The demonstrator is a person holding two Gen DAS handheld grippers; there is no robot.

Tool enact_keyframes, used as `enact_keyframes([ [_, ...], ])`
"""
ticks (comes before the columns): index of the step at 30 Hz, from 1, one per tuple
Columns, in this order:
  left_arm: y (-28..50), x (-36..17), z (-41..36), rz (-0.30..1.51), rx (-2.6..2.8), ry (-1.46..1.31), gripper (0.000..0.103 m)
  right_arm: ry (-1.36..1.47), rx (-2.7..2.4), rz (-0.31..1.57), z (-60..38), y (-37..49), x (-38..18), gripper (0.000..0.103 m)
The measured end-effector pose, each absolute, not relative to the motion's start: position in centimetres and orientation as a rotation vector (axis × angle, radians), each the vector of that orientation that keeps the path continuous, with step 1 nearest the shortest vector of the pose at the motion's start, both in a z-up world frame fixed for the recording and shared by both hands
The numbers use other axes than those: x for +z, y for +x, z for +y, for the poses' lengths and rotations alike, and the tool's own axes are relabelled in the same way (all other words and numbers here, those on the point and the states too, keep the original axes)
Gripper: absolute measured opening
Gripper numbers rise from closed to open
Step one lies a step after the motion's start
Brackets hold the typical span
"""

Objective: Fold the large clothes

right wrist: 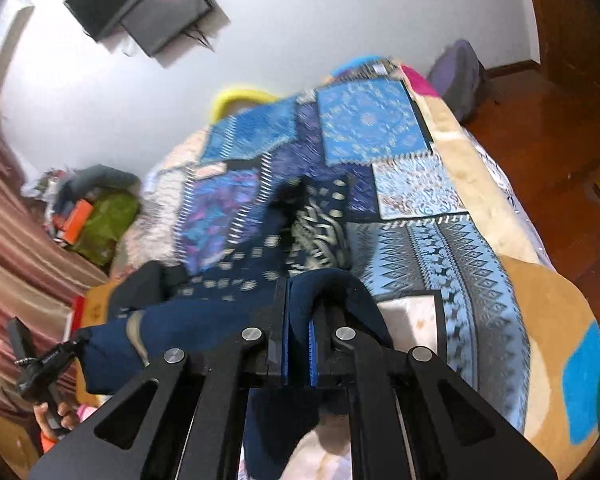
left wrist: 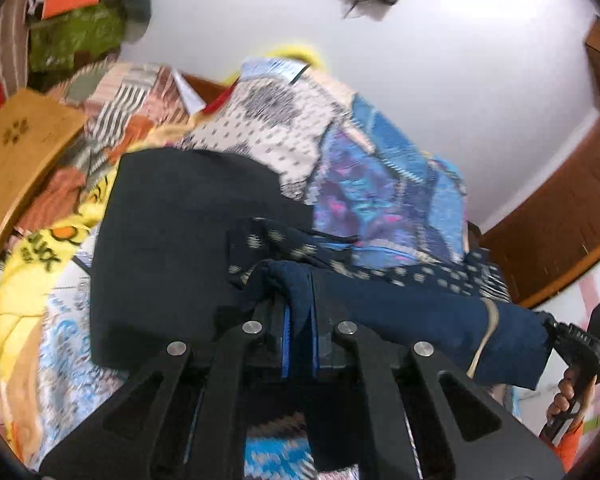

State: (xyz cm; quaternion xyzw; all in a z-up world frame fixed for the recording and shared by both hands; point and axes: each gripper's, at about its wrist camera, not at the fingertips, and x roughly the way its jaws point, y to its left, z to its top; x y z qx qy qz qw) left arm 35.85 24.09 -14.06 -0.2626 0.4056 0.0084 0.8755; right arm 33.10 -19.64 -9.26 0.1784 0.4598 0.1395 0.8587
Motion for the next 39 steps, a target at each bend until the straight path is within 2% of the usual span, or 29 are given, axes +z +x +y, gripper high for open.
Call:
enact_keyframes([
  [6,38.5,-18.7,23.7,0.945,0.041,-0.485,0.007,0.282,0.274,0.989,-18.9,35.5,-12.0,0.006],
  [13,38.2,-16.9,21.8,0.982,0.039,-0.297,0.011,0.217,0.3,0.993,-18.6,34.7,-10.7,0.009],
  [15,37.5,-15.7,20.7,0.985,0.033,-0.223,0.016,0.224,0.317,0.995,-18.8,33.9,-9.7,0.01],
  [19,35.1,-13.4,18.8,0.945,0.024,-0.102,0.044,0.213,0.343,0.996,-19.1,32.1,-8.0,0.012],
  [20,34.7,-13.0,18.5,0.936,0.02,-0.093,0.047,0.2,0.338,0.99,-19.2,31.5,-7.5,0.017],
  [21,34.1,-12.6,18.2,0.929,0.013,-0.084,0.048,0.186,0.328,0.98,-19.1,31.0,-7.2,0.021],
  [23,33.4,-12.1,17.9,0.929,0.011,-0.083,0.048,0.157,0.306,0.941,-19.3,29.9,-6.3,0.047],
  [24,33.0,-12.0,17.9,0.93,0.009,-0.093,0.048,0.15,0.3,0.917,-19.4,29.3,-5.9,0.051],
  [30,31.1,-12.8,18.0,0.96,-0.022,-0.174,0.048,0.158,0.317,0.913,-20.1,27.0,-5.3,0.053],
  [39,30.3,-16.5,18.6,1.047,-0.036,-0.282,0.048,0.121,0.347,1.026,-17.9,26.0,-10.5,0.053],
])
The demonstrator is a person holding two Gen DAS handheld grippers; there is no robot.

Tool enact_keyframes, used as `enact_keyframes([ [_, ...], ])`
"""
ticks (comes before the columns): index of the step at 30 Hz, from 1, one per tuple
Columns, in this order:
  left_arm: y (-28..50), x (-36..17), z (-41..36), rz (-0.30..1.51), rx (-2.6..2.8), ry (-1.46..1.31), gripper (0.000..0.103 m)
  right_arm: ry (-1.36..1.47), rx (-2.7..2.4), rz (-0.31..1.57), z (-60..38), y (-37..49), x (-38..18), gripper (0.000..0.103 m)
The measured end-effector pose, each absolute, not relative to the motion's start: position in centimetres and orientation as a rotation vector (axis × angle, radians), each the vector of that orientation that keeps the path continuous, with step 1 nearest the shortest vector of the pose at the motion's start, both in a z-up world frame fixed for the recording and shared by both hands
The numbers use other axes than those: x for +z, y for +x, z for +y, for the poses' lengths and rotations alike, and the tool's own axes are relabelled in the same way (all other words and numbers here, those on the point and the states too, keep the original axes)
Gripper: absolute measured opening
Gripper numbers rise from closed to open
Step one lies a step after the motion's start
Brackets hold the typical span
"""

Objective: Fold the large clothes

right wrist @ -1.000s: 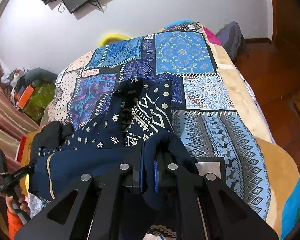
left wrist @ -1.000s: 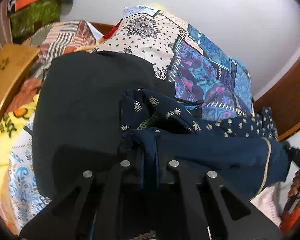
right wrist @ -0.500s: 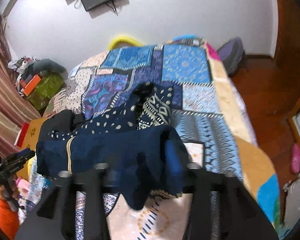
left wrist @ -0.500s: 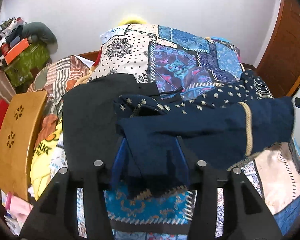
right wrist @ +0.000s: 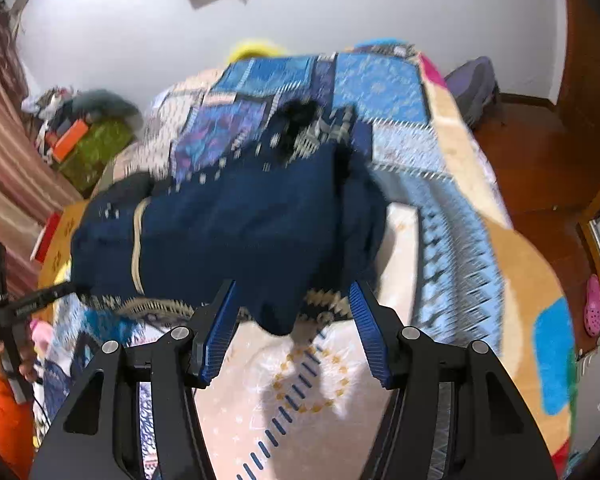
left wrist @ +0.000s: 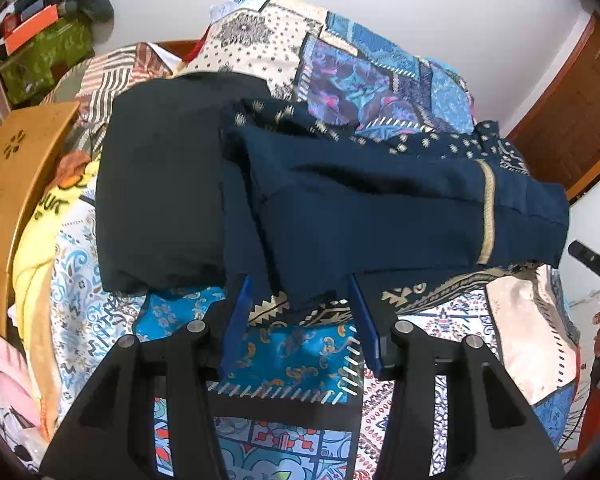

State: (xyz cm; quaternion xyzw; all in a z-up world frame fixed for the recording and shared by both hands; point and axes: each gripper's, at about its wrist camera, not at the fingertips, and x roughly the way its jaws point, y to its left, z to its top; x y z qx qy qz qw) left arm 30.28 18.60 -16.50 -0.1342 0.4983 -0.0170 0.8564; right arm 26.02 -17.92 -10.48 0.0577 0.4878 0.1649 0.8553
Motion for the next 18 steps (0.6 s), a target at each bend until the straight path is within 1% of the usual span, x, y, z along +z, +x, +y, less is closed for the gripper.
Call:
enact_keyframes([
  [6,31.6,-17.9,18.2,1.053,-0.082,-0.333,0.048,0.151,0.374,1.074,-16.4,27.7,-12.8,0.053],
  [7,31.8,-18.1,18.2,1.05,-0.089,-0.34,0.048,0.161,0.372,1.078,-16.3,28.1,-13.1,0.045],
  [8,32.1,-18.1,18.1,1.048,-0.09,-0.343,0.048,0.169,0.38,1.09,-16.1,28.7,-13.4,0.034],
  [10,32.8,-18.2,18.0,1.046,-0.082,-0.341,0.048,0.164,0.393,1.104,-16.0,28.9,-13.5,0.029],
  [11,33.2,-18.2,18.0,1.045,-0.081,-0.339,0.046,0.162,0.411,1.101,-15.8,29.2,-13.3,0.018],
  [12,33.5,-18.1,17.9,1.036,-0.083,-0.339,0.041,0.162,0.43,1.098,-15.8,29.2,-13.1,0.012],
  [13,33.8,-17.9,17.9,1.031,-0.09,-0.338,0.024,0.166,0.463,1.105,-15.8,29.4,-12.8,0.011],
  [14,34.3,-17.6,17.9,1.029,-0.105,-0.335,0.013,0.165,0.485,1.104,-15.7,29.6,-12.3,0.009],
  [16,34.8,-16.8,17.9,1.0,-0.134,-0.346,0.009,0.162,0.517,1.077,-15.5,29.8,-11.2,0.008],
  [18,35.6,-15.7,18.0,0.966,-0.158,-0.355,0.009,0.167,0.539,1.049,-15.2,30.4,-9.8,0.008],
])
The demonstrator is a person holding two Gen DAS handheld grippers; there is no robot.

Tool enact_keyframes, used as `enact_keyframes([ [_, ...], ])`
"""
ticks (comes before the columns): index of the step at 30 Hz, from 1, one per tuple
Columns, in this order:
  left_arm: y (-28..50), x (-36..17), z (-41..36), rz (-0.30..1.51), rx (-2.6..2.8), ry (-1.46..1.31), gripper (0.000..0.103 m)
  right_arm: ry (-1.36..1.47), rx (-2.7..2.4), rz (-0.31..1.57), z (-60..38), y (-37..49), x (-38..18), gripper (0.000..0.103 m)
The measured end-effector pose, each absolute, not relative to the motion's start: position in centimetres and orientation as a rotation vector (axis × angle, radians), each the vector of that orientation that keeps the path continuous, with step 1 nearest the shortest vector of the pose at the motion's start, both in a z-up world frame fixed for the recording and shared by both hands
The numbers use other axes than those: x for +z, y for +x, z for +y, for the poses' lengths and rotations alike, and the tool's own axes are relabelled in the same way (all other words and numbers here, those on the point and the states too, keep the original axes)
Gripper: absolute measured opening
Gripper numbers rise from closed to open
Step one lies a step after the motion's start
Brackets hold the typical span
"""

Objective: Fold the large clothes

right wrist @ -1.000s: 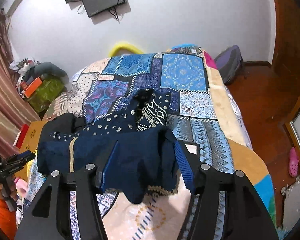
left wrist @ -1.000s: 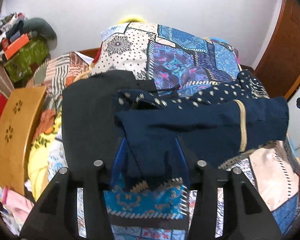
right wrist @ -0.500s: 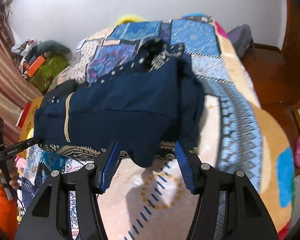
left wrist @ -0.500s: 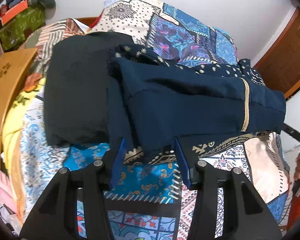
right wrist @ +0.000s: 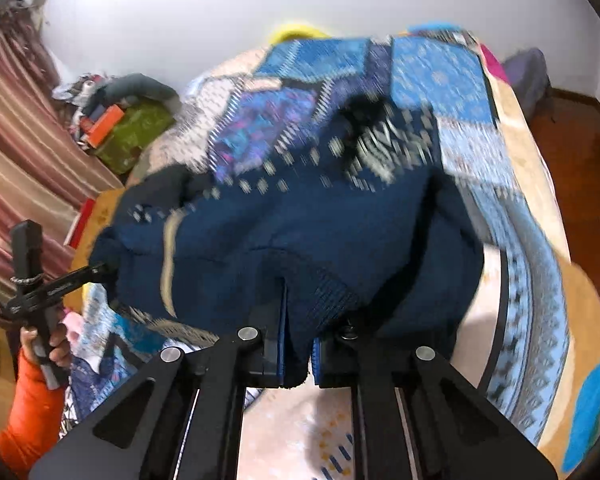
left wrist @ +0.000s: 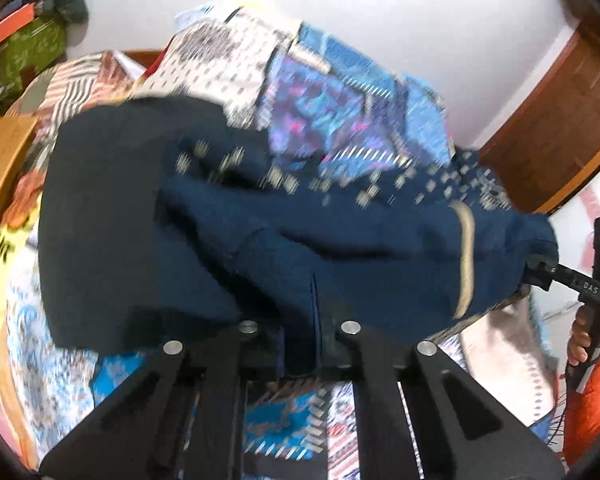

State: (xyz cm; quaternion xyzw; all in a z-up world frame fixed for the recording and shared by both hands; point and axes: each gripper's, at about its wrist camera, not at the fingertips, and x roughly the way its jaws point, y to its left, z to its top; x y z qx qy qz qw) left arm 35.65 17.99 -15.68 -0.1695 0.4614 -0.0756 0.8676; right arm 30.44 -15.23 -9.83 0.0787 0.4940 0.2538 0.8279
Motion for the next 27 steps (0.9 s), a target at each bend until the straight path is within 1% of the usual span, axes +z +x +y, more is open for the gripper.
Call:
enact_keyframes([
  [5,39.2,-13.3,19.0,0.897,-0.118,-0.36,0.008,0.178,0.505,0.943,-13.5,34.1,-7.2,0.008],
  [8,41.8,-12.4,20.3,0.861,-0.044,-0.361,0.008,0.209,0.419,0.896,-13.1,36.8,-6.9,0.008],
  [12,44.3,-12.5,21.7,0.889,-0.015,-0.435,0.009,0.203,0.34,0.915,-11.9,39.3,-7.4,0.01],
  [13,44.8,-12.6,21.7,0.905,-0.005,-0.436,0.011,0.187,0.326,0.927,-11.5,39.6,-7.4,0.012],
  [15,45.0,-12.6,21.4,0.909,0.013,-0.404,0.014,0.141,0.311,0.951,-10.8,39.9,-7.7,0.024],
  [16,45.0,-12.3,21.2,0.894,0.041,-0.367,0.018,0.12,0.306,0.935,-10.6,39.7,-7.6,0.039],
  [17,44.8,-12.0,21.0,0.881,0.059,-0.346,0.028,0.101,0.292,0.907,-10.8,39.3,-7.4,0.059],
  [18,44.5,-11.7,21.0,0.861,0.073,-0.331,0.033,0.074,0.262,0.86,-10.8,38.8,-6.9,0.068],
  [19,44.2,-11.4,21.0,0.839,0.079,-0.33,0.043,0.058,0.245,0.821,-10.9,38.3,-6.6,0.076],
  [20,44.1,-11.2,21.1,0.827,0.081,-0.33,0.045,0.047,0.236,0.778,-11.0,37.7,-6.0,0.076],
  [21,43.9,-10.9,21.1,0.819,0.082,-0.328,0.046,0.038,0.24,0.755,-11.0,37.3,-5.6,0.076],
  [25,43.1,-10.6,20.9,0.832,0.082,-0.292,0.046,0.006,0.276,0.782,-10.7,36.4,-4.9,0.077],
  [27,42.7,-10.9,20.6,0.849,0.077,-0.284,0.048,-0.025,0.296,0.79,-10.1,35.8,-5.1,0.077],
])
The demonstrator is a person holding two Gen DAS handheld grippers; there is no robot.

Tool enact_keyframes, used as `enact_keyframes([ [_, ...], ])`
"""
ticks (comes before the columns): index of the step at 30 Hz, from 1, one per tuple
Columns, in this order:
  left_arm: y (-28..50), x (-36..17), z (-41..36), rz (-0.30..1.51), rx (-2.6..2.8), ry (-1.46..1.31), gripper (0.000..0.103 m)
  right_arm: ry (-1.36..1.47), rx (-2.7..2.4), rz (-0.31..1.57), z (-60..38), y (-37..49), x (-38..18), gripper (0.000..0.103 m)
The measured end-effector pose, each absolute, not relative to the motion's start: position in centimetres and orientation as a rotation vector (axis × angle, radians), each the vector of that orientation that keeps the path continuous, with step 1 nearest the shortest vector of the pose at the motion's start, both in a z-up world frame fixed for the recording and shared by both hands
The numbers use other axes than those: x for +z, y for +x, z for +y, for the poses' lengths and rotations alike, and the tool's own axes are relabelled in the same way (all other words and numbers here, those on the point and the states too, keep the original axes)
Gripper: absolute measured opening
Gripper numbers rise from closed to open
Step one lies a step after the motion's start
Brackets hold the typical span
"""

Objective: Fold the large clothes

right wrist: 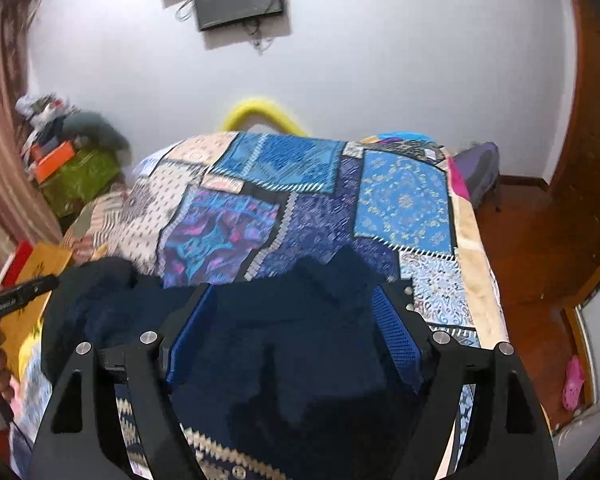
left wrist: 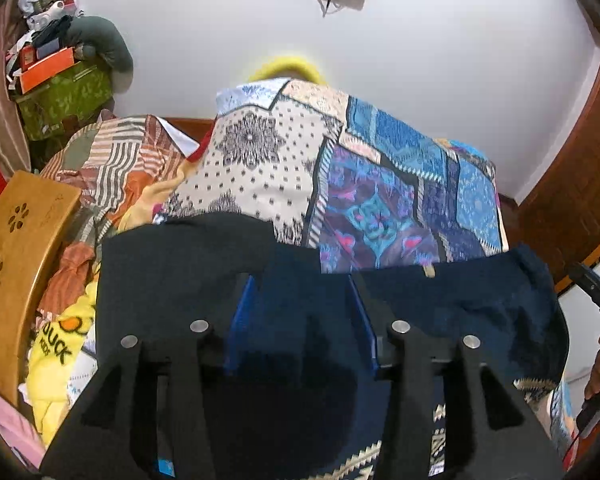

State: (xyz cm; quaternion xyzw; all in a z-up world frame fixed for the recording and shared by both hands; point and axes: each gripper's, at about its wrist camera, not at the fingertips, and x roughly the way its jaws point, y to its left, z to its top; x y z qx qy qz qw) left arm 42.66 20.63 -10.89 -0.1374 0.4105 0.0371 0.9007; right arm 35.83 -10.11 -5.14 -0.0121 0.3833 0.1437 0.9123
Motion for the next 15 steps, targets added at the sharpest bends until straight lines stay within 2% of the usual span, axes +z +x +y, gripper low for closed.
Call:
enact_keyframes([
  [2,42.1,-11.5,20.2,0.871,0.068,-0.278,0.053,-0.072,0.305,0.808,-9.3,35.3,-5.9,0.081],
  [12,39.0,-17.8,16.6,1.029,0.079,-0.128,0.054,-0.27,0.33,0.968,-7.9,32.1,-12.1,0.081],
  [15,37.6,-18.3,15.9,1.018,0.102,-0.057,0.063,-0.315,0.317,0.946,-8.2,30.8,-12.6,0.082],
])
